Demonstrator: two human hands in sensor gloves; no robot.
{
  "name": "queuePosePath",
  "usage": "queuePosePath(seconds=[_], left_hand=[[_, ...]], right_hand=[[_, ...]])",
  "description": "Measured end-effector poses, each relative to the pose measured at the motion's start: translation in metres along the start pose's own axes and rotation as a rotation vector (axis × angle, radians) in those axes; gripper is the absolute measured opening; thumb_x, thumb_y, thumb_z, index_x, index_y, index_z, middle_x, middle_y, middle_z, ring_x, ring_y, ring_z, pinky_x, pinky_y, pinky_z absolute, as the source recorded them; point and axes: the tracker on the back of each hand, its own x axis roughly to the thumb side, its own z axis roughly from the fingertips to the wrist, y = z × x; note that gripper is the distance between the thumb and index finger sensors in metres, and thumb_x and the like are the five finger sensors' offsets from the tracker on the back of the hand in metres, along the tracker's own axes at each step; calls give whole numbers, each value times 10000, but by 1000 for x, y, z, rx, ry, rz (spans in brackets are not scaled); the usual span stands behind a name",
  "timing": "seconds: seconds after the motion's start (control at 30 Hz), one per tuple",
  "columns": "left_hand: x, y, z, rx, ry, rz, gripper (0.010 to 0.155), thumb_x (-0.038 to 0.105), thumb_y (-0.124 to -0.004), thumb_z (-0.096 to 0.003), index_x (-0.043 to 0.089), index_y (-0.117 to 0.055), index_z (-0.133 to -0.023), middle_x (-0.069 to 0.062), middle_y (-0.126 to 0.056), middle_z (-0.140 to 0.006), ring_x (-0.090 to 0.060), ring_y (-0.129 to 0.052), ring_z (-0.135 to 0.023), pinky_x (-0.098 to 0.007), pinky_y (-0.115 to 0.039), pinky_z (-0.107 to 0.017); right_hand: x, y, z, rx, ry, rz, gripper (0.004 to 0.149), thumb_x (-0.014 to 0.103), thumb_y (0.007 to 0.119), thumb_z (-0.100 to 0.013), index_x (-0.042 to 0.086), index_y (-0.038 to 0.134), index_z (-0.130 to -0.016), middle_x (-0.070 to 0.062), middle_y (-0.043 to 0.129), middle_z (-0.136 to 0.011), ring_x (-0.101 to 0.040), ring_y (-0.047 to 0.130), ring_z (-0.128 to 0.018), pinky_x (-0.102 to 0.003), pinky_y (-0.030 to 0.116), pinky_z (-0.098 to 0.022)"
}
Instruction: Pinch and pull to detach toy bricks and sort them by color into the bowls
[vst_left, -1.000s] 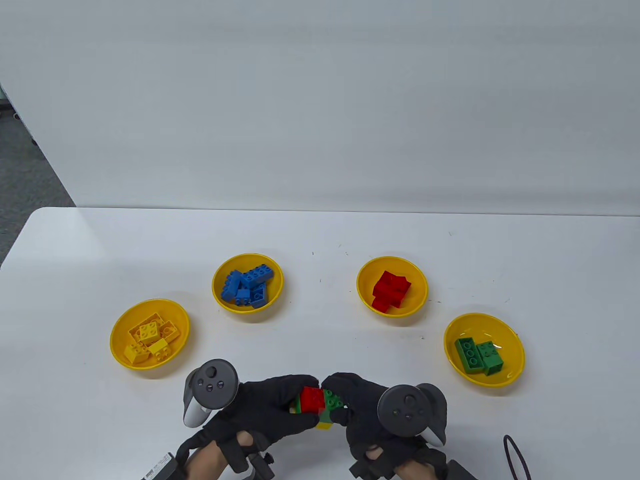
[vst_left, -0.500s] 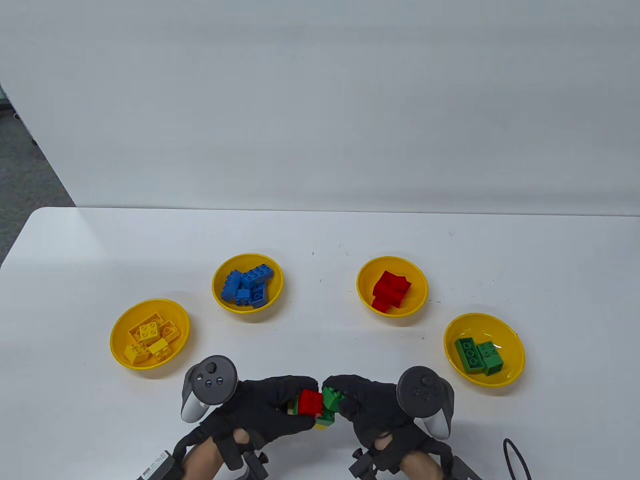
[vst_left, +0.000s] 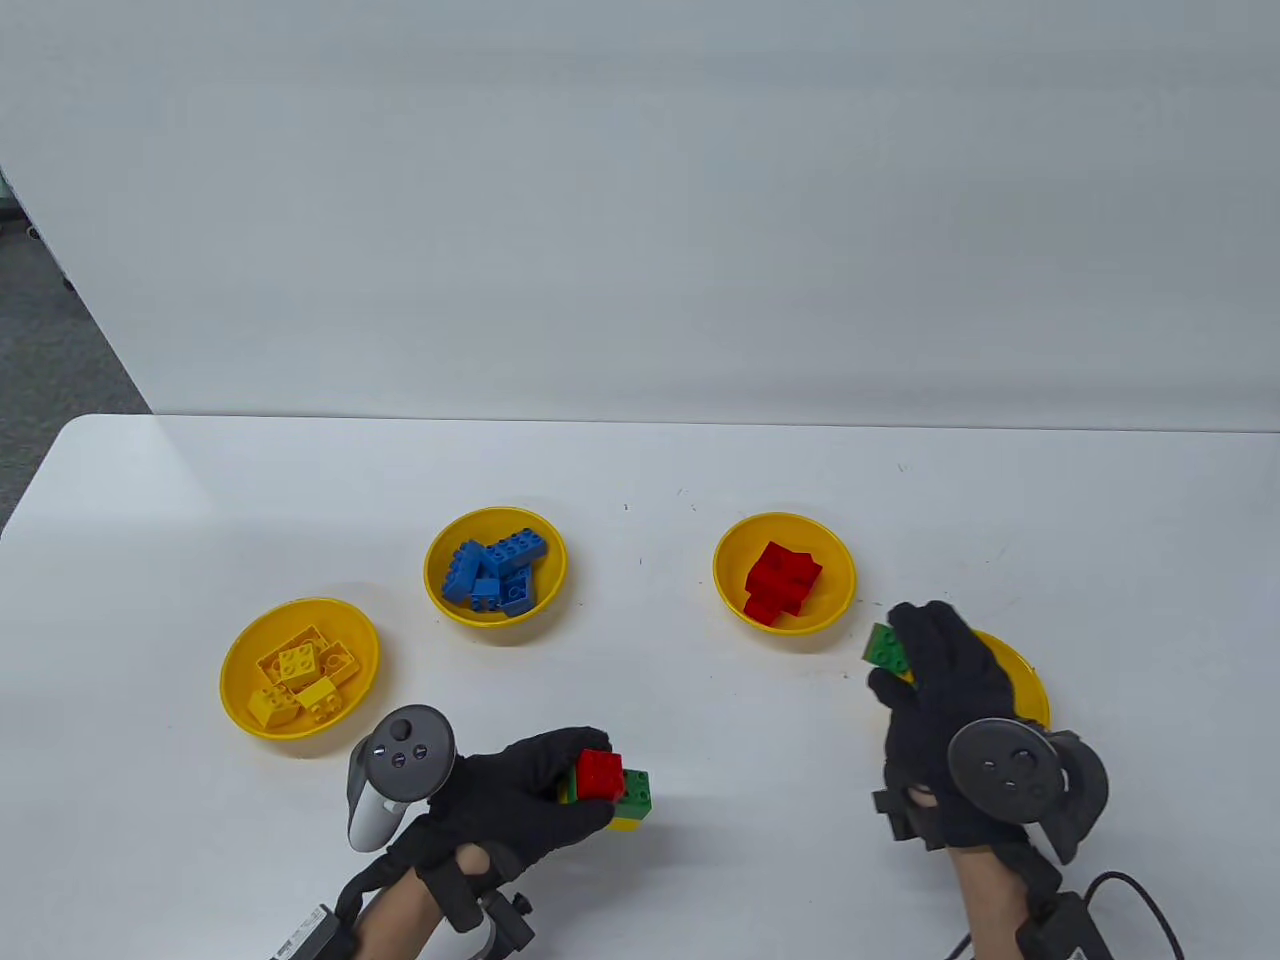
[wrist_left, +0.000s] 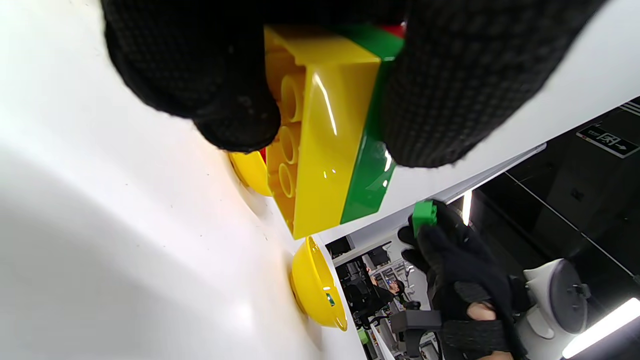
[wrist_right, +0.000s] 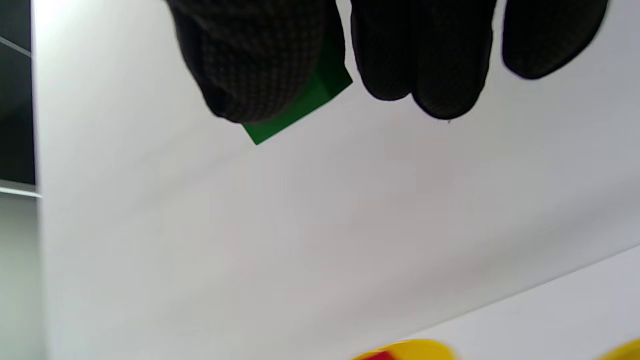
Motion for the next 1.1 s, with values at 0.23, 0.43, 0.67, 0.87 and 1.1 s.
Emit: queuePosePath(seconds=[0.23,0.43,0.67,0.87,1.1], left_hand=[[-2,-1,0,4,20,8,698,413,-1050,-396,170,-763,-984,-210,-886,-942,-434,-986,-703,-534,-881,-485],[-2,-1,1,11,29,16,712,418,-1063,-381,156,-772,-976,-225,-894,-930,-421,-1009,-700,-508,-918,-481],[-2,-1,0,8,26,4,696,346,-1065,-392,161,-756,-987,-224,-869,-956,-414,-1000,-725,-486,-921,-504],[1,-5,0,10,20,-17,689,353,-1068,-389,169,-768,-981,-218,-869,-952,-406,-995,-717,-486,-914,-503],[3,-17,-4,-9,31,-76,682,383,-1056,-393,154,-779,-972,-228,-886,-921,-401,-1007,-664,-487,-914,-465]], right_hand=[[-70,42,1,277,241,209,596,271,838,-375,190,746,-958,-310,600,-1025,-595,690,-872,-791,567,-556],[-83,44,-2,191,311,183,680,316,809,-400,246,582,-1037,-315,568,-1032,-591,682,-873,-783,568,-557],[-61,22,-4,51,233,39,634,313,776,-416,77,652,-992,-326,585,-1006,-590,707,-841,-776,592,-534],[4,12,-5,2,-35,-152,651,318,784,-412,57,635,-990,-315,612,-994,-572,745,-825,-756,629,-529],[98,29,25,249,-355,-441,668,375,824,-390,56,698,-963,-294,673,-981,-549,802,-803,-740,669,-523]])
